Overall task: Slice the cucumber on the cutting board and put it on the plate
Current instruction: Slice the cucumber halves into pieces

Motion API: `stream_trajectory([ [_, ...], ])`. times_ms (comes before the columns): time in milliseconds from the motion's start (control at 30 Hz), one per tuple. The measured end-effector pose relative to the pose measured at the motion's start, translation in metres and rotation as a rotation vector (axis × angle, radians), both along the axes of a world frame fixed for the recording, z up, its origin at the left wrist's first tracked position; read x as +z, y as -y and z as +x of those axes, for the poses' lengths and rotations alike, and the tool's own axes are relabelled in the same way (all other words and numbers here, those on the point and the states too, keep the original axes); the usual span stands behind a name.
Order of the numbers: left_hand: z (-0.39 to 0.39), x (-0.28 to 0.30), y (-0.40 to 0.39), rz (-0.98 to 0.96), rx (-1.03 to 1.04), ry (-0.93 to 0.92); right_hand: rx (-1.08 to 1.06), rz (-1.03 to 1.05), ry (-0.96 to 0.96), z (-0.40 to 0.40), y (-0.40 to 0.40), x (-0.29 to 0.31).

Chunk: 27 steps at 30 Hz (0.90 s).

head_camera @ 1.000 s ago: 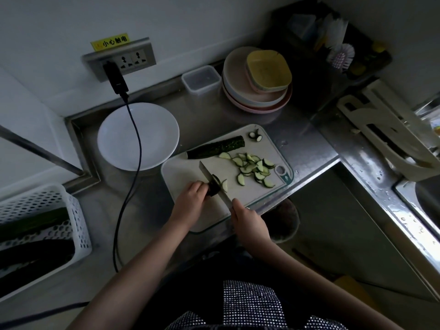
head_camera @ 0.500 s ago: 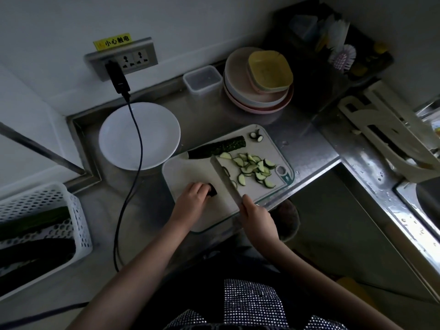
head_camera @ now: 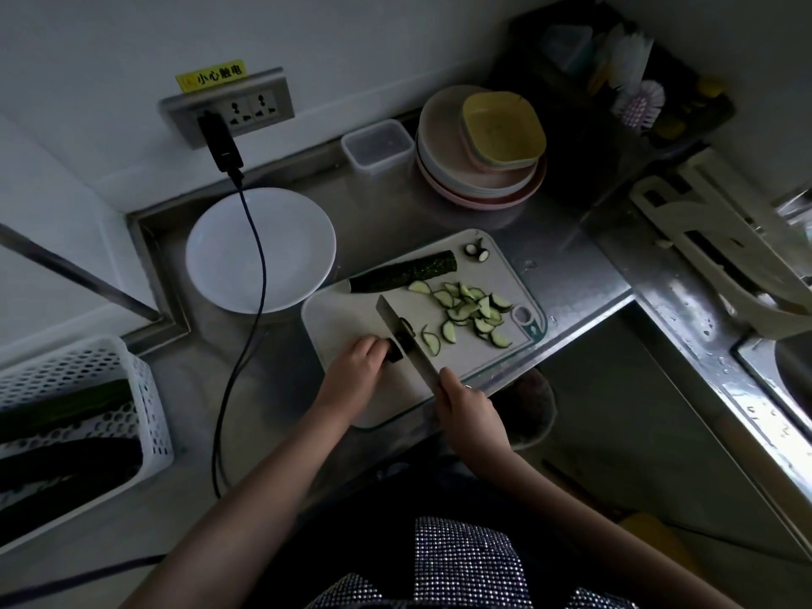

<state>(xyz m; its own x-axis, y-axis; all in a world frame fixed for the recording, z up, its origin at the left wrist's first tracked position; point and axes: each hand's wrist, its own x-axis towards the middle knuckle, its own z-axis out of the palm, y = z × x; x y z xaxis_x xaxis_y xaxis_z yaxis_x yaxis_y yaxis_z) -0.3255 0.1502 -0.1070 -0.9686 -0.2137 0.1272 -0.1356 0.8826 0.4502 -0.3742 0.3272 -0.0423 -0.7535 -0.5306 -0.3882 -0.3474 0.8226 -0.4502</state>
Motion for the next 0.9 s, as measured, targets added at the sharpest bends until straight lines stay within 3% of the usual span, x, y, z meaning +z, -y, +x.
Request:
stream_trajectory([
  [900, 0.001, 0.001, -0.001, -0.024, 0.009, -0.02, 0.043, 0.002, -0.036, 0.003, 0.005, -0.01],
])
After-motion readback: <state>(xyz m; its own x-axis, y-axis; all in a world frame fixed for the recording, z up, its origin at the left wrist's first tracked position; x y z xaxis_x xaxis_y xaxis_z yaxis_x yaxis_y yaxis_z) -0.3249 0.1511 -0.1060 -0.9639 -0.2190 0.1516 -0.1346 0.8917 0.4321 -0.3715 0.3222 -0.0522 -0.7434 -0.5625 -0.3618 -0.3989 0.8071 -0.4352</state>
